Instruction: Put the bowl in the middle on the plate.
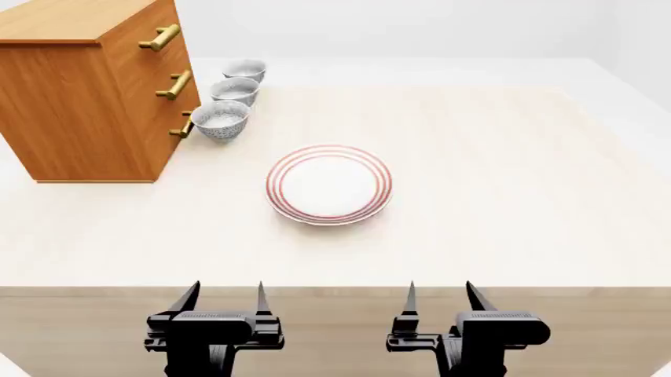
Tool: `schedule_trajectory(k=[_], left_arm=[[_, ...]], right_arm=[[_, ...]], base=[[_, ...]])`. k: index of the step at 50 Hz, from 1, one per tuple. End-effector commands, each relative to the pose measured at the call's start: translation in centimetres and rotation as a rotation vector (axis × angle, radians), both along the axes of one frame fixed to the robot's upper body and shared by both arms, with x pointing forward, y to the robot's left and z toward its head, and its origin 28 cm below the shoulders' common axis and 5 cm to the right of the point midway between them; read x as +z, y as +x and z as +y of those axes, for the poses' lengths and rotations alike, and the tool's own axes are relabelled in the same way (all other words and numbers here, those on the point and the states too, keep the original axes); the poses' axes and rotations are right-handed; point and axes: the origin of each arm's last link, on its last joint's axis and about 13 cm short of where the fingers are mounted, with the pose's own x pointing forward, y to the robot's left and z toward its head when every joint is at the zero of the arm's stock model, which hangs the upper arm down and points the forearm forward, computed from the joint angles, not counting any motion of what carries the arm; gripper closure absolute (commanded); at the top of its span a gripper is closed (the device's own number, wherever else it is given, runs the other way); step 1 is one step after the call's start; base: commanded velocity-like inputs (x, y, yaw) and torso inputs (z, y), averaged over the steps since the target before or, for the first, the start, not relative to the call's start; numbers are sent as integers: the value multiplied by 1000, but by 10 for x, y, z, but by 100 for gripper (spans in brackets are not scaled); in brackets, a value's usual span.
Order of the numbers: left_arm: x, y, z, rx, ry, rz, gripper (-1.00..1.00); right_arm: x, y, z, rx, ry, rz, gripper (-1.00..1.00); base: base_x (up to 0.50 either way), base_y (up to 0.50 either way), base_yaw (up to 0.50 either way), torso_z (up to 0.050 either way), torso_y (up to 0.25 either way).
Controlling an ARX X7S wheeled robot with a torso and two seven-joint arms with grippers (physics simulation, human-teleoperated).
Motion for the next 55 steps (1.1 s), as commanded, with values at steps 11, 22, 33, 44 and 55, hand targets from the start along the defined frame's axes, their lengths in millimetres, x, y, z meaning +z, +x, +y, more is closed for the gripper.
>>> schedule_trajectory(k=[11, 22, 33, 44, 55], left_arm=[[13, -2, 0, 147, 49, 19, -100], [43, -15, 3, 69, 95, -55, -100], [80, -40, 5, 71, 72, -177, -100], [80, -41, 6, 85, 48, -192, -100], [80, -41, 5, 85, 38, -186, -100]], right_arm=[[3, -2, 1, 3, -19, 15, -100], [32, -4, 1, -11, -15, -60, -100], [73, -21, -1, -24, -15, -160, -100], [78, -26, -1, -21, 5, -172, -100], [78, -26, 0, -14, 3, -168, -100]], base=[[0, 0, 0, 0, 0], [0, 0, 0, 0, 0], [0, 0, 0, 0, 0], [1, 31, 0, 0, 0], [9, 500, 0, 0, 0]])
